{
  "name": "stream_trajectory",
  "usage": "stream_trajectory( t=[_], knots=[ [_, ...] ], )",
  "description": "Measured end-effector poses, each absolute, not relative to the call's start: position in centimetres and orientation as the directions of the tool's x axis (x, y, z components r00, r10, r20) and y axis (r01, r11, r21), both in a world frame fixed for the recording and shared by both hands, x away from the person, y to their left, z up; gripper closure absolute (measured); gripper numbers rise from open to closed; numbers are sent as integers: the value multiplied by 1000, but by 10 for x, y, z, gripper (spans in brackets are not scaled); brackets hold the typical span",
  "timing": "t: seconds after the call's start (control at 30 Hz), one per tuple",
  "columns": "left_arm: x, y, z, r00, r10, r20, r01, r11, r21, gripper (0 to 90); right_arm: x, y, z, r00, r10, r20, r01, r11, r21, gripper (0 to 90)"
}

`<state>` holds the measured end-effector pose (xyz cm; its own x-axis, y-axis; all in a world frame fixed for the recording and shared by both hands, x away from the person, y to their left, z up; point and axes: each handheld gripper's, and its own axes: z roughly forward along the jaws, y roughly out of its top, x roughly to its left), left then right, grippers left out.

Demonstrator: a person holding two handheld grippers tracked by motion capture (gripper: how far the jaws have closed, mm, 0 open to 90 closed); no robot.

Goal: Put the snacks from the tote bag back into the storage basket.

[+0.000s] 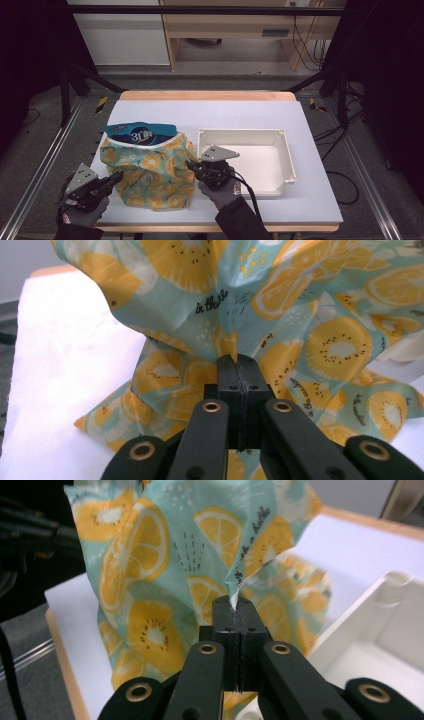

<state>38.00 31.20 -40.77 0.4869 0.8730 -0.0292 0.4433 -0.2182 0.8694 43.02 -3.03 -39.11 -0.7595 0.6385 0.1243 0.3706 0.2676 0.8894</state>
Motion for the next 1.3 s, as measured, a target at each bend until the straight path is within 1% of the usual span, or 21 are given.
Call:
stream_trajectory(
  t=[0.03, 0.17, 0.23, 0.27, 0.3, 0.57, 0.63, 0.67, 0.7, 0.77, 0.8, 0.9, 0.93, 0.97, 1.0, 1.03, 1.07, 1.1, 1.2, 1.27, 1.3],
  knots=[
    [381, 312, -409, 485, 874, -41, 450, -209, 868, 900, 430, -29, -393, -762, 635, 126, 375, 273, 886, 895],
    [379, 319, -405, 447, 892, -72, 418, -137, 898, 636, 428, -24, -403, -765, 631, 128, 386, 290, 876, 889],
    [375, 325, -399, 425, 901, -87, 376, -88, 922, 560, 427, -24, -404, -766, 630, 128, 387, 292, 874, 894],
    [374, 328, -395, 419, 902, -98, 360, -66, 930, 560, 427, -24, -405, -766, 630, 126, 387, 297, 873, 895],
    [372, 331, -392, 417, 902, -106, 345, -49, 937, 493, 427, -24, -407, -763, 633, 128, 393, 297, 870, 897],
    [382, 337, -358, 406, 910, -86, 278, -34, 960, 387, 425, -26, -409, -762, 636, 121, 391, 303, 869, 898],
    [389, 340, -353, 391, 917, -74, 288, -46, 956, 382, 424, -29, -404, -763, 634, 124, 373, 276, 886, 859],
    [389, 340, -353, 391, 917, -74, 288, -46, 956, 386, 424, -29, -404, -763, 634, 124, 373, 276, 886, 859],
    [397, 342, -355, 400, 913, -84, 314, -50, 948, 390, 423, -30, -397, -764, 633, 121, 348, 247, 904, 767],
    [401, 343, -358, 412, 907, -86, 326, -58, 944, 400, 423, -30, -394, -765, 633, 116, 337, 241, 910, 722],
    [404, 343, -360, 424, 901, -96, 339, -59, 939, 458, 424, -28, -387, -760, 640, 111, 318, 218, 923, 639],
    [411, 341, -367, 440, 893, -92, 371, -87, 925, 612, 424, -27, -380, -763, 637, 111, 302, 199, 932, 596],
    [413, 339, -370, 439, 894, -91, 385, -96, 918, 612, 425, -26, -377, -764, 636, 107, 293, 194, 936, 580],
    [413, 338, -372, 428, 901, -76, 392, -109, 914, 733, 428, -23, -373, -762, 638, 108, 287, 184, 940, 566],
    [413, 338, -373, 426, 902, -69, 393, -116, 912, 733, 428, -23, -373, -762, 638, 108, 287, 184, 940, 566],
    [412, 338, -376, 425, 903, -62, 394, -123, 911, 843, 432, -19, -372, -760, 642, 102, 287, 190, 939, 563],
    [411, 337, -376, 427, 902, -63, 392, -122, 912, 878, 434, -17, -372, -759, 642, 106, 293, 193, 936, 564],
    [411, 337, -376, 427, 902, -63, 392, -122, 912, 893, 434, -17, -372, -759, 642, 106, 293, 193, 936, 564],
    [407, 336, -374, 430, 902, -45, 380, -136, 915, 900, 444, -11, -377, -759, 639, 123, 324, 207, 923, 659],
    [404, 335, -374, 434, 900, -41, 372, -137, 918, 900, 446, -9, -380, -763, 635, 125, 336, 224, 915, 763],
    [404, 335, -374, 434, 900, -41, 372, -137, 918, 900, 446, -9, -380, -763, 635, 125, 336, 224, 915, 763]
  ],
)
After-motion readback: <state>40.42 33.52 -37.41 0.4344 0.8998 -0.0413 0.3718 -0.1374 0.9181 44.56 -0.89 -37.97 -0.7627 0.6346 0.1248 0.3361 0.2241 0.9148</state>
